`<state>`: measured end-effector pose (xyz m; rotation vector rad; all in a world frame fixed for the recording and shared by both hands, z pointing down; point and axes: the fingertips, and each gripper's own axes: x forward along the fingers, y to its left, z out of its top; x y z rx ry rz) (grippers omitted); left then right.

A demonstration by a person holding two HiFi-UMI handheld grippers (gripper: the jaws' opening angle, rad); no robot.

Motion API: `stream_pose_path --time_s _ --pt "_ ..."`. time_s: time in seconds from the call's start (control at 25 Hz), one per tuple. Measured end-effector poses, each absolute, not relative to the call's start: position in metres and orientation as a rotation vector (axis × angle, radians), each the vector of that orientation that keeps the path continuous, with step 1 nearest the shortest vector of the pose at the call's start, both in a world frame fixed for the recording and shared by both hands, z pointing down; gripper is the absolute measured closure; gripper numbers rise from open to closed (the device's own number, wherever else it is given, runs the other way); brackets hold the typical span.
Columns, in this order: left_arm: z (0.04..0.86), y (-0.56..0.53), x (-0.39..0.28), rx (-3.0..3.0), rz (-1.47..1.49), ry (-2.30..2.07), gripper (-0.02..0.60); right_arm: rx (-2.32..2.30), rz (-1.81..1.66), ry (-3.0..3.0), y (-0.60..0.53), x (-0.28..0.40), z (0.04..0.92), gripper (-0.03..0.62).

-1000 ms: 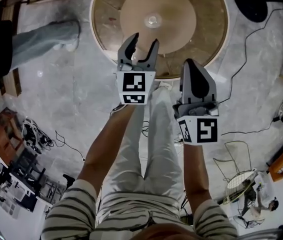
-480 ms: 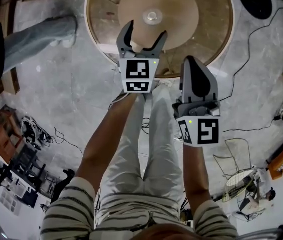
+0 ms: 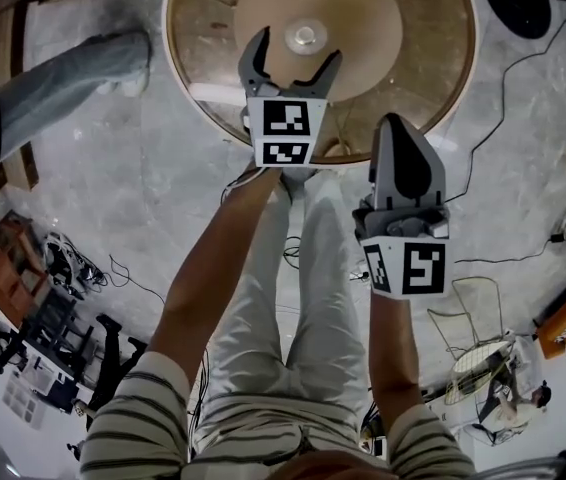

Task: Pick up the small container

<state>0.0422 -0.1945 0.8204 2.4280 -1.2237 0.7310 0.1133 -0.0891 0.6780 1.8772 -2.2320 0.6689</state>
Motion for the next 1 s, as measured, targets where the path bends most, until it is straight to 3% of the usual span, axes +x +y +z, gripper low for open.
stream_pose_path --time_s 1.0 --pt "0.868 -0.223 0.054 2.396 0.81 -1.255 0.149 1.834 0.708 -2.185 -0.091 0.122 0.715 0.585"
